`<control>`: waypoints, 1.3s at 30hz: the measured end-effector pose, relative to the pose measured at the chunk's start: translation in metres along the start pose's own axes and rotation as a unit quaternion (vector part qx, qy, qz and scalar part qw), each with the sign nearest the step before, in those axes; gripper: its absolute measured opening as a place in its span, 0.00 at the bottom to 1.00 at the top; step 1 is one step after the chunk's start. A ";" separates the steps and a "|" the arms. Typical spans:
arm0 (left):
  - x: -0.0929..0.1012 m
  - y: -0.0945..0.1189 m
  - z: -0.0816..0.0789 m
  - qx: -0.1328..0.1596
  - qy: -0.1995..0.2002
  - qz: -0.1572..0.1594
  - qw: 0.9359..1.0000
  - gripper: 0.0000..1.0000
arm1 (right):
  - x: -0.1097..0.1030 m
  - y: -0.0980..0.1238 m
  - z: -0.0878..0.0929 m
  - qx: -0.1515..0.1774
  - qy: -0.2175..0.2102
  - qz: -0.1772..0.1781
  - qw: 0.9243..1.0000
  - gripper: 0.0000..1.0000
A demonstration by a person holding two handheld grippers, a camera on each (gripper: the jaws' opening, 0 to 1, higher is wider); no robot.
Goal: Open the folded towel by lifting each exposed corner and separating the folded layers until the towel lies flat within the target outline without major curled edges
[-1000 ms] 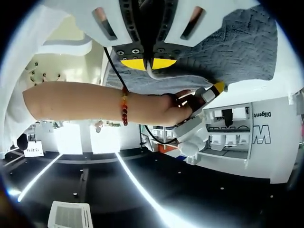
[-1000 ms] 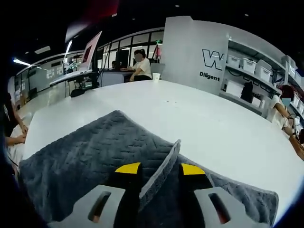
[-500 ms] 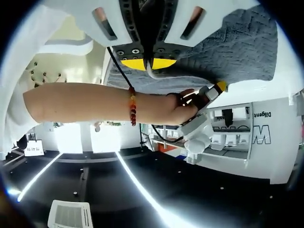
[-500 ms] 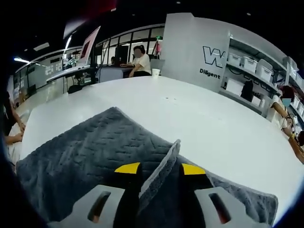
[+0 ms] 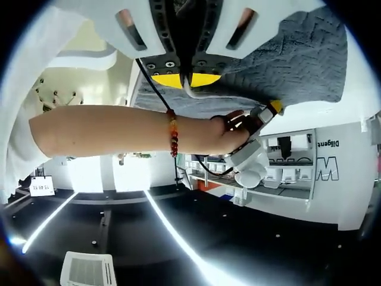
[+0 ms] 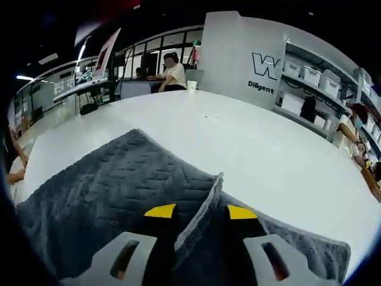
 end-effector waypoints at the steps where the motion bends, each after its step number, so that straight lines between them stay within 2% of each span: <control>1: 0.000 0.000 0.000 0.000 -0.001 0.000 1.000 0.00 | 0.000 -0.001 0.000 -0.001 0.000 0.001 1.000 0.26; 8: 0.001 0.000 0.001 -0.001 -0.003 -0.001 1.000 0.00 | 0.005 -0.004 0.000 -0.004 -0.001 0.020 1.000 0.25; 13: 0.001 0.001 0.002 0.001 0.000 -0.002 1.000 0.00 | 0.008 -0.006 0.000 0.002 -0.018 0.023 1.000 0.21; 16: 0.001 0.002 0.002 0.001 -0.001 -0.003 1.000 0.00 | 0.008 -0.007 0.001 0.000 -0.011 0.030 0.999 0.21; 29: 0.000 0.002 0.003 0.000 -0.001 -0.003 1.000 0.00 | 0.011 -0.015 0.000 0.006 -0.024 0.034 0.999 0.18; 33: 0.001 0.002 0.003 0.002 0.003 -0.002 1.000 0.00 | 0.013 -0.015 -0.003 0.013 -0.026 0.041 0.999 0.12; 39: 0.003 0.005 0.004 0.004 0.001 -0.003 1.000 0.00 | 0.014 -0.018 -0.004 0.020 -0.029 0.043 0.998 0.10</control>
Point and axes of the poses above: the point that each gripper's makers call its tool centre point, and the gripper's own axes: y roughly backward along the fingers, x roughly to its right, z roughly out of its underside, the point moved 7 cm from there along y, roughly backward along the fingers, and after that the axes turned 6 degrees about -y, right-handed, at the moved point
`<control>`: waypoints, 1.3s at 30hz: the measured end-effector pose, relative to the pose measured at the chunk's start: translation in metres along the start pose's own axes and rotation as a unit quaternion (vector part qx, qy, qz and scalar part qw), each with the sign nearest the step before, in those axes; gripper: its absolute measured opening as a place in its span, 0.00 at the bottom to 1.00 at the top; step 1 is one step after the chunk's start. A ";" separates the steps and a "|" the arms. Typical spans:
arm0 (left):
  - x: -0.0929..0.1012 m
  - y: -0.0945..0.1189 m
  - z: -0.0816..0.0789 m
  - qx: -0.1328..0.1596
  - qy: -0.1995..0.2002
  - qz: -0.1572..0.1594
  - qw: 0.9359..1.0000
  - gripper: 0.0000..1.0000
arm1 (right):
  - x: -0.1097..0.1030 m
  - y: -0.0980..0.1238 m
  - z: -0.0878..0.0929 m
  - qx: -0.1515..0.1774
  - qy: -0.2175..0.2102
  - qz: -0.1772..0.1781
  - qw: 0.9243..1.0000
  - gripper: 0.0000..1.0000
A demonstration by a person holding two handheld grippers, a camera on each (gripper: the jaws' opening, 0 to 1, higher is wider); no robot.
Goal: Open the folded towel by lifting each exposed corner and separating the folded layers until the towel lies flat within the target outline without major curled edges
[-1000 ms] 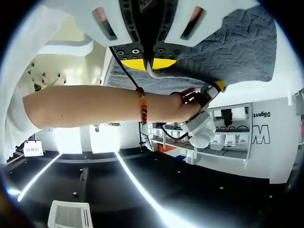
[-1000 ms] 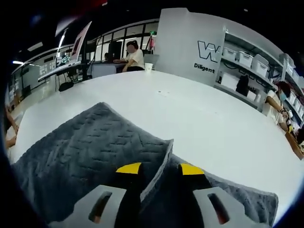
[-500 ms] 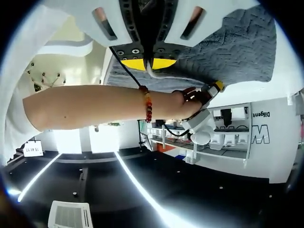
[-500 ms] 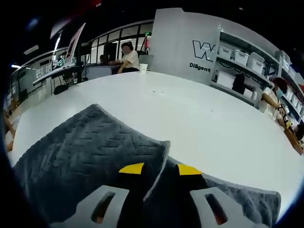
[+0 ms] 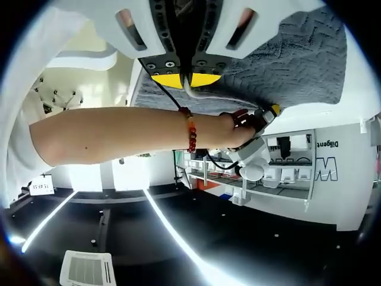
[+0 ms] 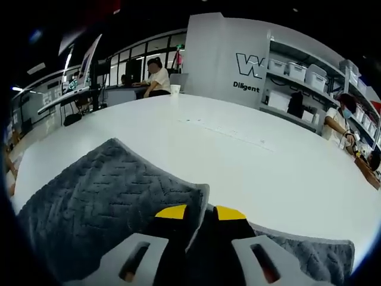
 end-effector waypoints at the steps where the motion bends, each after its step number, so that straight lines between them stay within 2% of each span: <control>1: 0.000 0.000 0.000 0.000 0.000 0.000 1.000 0.00 | 0.000 0.000 0.000 -0.001 0.001 0.001 1.000 0.10; 7: 0.000 0.001 0.001 0.002 -0.003 -0.002 1.000 0.00 | 0.000 -0.002 -0.001 0.001 0.009 0.005 1.000 0.07; 13: 0.002 0.002 0.000 0.004 -0.002 0.005 1.000 0.00 | 0.000 -0.001 -0.007 0.019 -0.012 0.006 1.000 0.00; 23: 0.002 0.004 -0.001 0.010 -0.009 0.007 1.000 0.00 | 0.000 0.001 -0.009 0.021 -0.026 0.004 0.999 0.00; 26: 0.002 0.004 -0.003 0.016 -0.022 0.010 1.000 0.00 | -0.001 0.004 -0.011 0.034 -0.077 0.001 0.996 0.00; 30: 0.003 0.006 -0.008 0.027 -0.024 0.011 0.999 0.00 | 0.001 0.008 -0.015 0.034 -0.062 0.009 0.997 0.00; 39: 0.002 0.011 -0.014 0.036 -0.016 0.017 0.999 0.00 | -0.005 0.013 -0.023 0.038 -0.065 0.010 0.997 0.00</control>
Point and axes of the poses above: the point that each gripper's makers call its tool centre point, and the gripper's own axes: y roughly backward along the fingers, x roughly to its right, z roughly out of its underside, the point moved 7 cm from there along y, roughly backward along the fingers, and after that the axes turned 6 degrees about -y, right-handed, at the moved point
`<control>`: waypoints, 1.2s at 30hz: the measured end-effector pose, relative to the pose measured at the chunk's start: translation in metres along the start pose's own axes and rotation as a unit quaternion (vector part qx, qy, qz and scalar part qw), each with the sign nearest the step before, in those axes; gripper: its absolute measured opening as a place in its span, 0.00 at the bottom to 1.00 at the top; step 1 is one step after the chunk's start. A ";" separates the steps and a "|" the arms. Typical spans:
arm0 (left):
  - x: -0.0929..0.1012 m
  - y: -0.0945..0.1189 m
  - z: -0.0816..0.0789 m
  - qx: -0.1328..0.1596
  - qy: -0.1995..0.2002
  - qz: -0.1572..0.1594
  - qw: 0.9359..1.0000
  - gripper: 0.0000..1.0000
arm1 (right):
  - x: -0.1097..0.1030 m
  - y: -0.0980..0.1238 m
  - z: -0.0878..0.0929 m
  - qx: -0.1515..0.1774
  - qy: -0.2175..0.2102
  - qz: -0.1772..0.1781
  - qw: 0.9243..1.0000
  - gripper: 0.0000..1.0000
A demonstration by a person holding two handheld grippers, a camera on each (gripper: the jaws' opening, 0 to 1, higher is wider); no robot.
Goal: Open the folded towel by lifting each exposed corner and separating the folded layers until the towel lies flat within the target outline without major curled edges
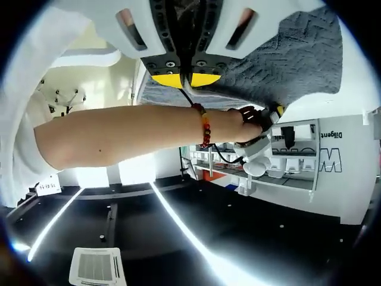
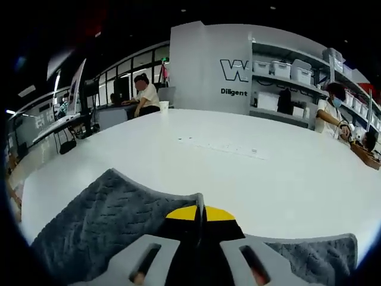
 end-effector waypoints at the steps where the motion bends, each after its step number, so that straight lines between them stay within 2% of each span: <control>1: 0.000 0.001 -0.001 0.001 0.001 0.000 1.000 0.00 | 0.000 0.000 0.000 -0.001 0.002 0.000 1.000 0.00; 7: -0.003 0.007 -0.005 0.028 0.029 0.015 0.999 0.00 | -0.002 0.003 -0.005 0.001 -0.003 -0.007 1.000 0.00; 11: -0.007 0.013 -0.008 0.042 0.040 0.014 0.998 0.00 | -0.005 0.006 -0.009 0.006 0.005 -0.007 1.000 0.00; 24: -0.012 0.020 -0.016 0.067 0.047 0.018 0.996 0.00 | -0.009 0.006 -0.013 0.009 -0.009 -0.017 1.000 0.00; 36: -0.014 0.025 -0.023 0.065 0.039 0.019 0.997 0.00 | -0.012 0.010 -0.022 0.017 -0.009 -0.022 1.000 0.00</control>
Point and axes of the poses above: the point that each gripper's makers call its tool centre point, and the gripper's own axes: y roughly backward along the fingers, x roughly to its right, z roughly out of its underside, the point moved 7 cm from there along y, roughly backward along the fingers, and after that the axes turned 6 degrees about -y, right-handed, at the moved point
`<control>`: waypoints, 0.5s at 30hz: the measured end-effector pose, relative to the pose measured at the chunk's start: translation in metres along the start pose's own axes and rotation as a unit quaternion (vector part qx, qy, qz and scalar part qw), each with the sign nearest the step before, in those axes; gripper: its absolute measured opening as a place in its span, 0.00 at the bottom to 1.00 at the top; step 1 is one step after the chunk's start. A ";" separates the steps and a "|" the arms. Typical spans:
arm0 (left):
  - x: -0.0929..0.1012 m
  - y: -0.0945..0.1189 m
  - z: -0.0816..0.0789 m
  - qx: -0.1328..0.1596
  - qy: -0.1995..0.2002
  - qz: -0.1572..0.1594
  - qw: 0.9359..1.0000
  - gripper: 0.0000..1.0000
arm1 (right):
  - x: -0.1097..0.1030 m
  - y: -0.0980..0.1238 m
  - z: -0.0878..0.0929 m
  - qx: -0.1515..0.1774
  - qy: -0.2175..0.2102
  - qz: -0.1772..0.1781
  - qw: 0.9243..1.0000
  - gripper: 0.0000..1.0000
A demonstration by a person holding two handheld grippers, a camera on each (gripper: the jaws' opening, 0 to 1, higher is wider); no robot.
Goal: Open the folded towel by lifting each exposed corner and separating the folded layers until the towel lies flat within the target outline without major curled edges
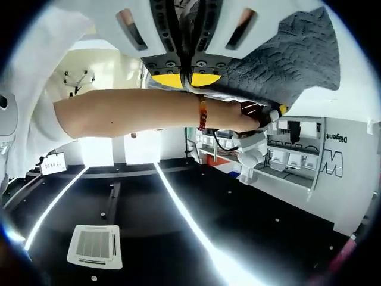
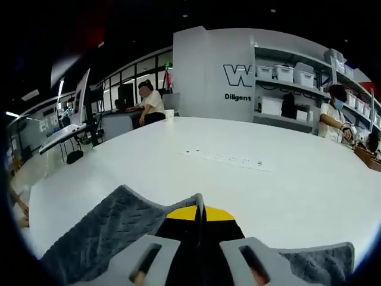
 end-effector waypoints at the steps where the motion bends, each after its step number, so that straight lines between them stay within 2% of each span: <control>1: 0.000 0.000 0.000 0.000 0.000 0.000 1.000 0.00 | 0.000 0.000 0.000 0.000 0.000 0.000 1.000 0.00; 12: -0.007 0.010 -0.010 0.006 -0.002 -0.004 1.000 0.00 | -0.003 0.001 -0.012 0.010 -0.007 0.002 1.000 0.00; 15: -0.008 0.010 -0.010 0.006 -0.004 -0.006 1.000 0.00 | -0.001 0.002 -0.014 0.014 -0.003 0.013 1.000 0.00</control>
Point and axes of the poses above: the point that each gripper's makers call its tool centre point, and the gripper's own axes: y roughly backward along the fingers, x roughly to its right, z roughly out of its underside, the point moved 7 cm from there along y, roughly backward along the fingers, and after that the axes turned 6 degrees about -y, right-handed, at the moved point
